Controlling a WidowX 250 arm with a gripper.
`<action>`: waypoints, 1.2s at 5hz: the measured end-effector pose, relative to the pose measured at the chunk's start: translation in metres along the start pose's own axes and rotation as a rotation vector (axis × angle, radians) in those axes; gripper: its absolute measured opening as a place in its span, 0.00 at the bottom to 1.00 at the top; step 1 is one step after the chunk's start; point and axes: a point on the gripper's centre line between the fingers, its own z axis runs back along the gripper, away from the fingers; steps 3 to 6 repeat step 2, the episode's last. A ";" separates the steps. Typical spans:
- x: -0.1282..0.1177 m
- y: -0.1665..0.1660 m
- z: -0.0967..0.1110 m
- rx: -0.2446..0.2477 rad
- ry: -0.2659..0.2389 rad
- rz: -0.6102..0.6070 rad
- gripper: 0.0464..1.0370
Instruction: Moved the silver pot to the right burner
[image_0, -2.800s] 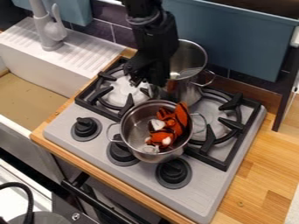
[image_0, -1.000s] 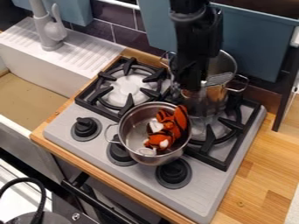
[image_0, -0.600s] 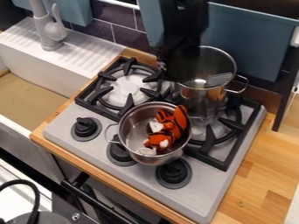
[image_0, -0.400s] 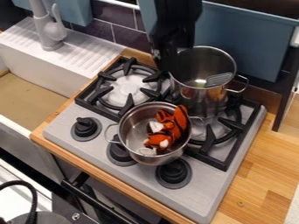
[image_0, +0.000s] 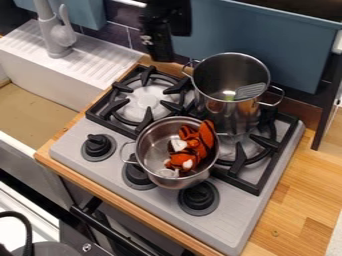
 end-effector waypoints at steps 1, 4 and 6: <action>-0.015 0.005 -0.002 0.002 0.008 0.008 0.96; -0.028 0.009 -0.001 -0.011 0.018 -0.005 0.96; -0.028 0.009 -0.001 -0.011 0.018 -0.005 0.96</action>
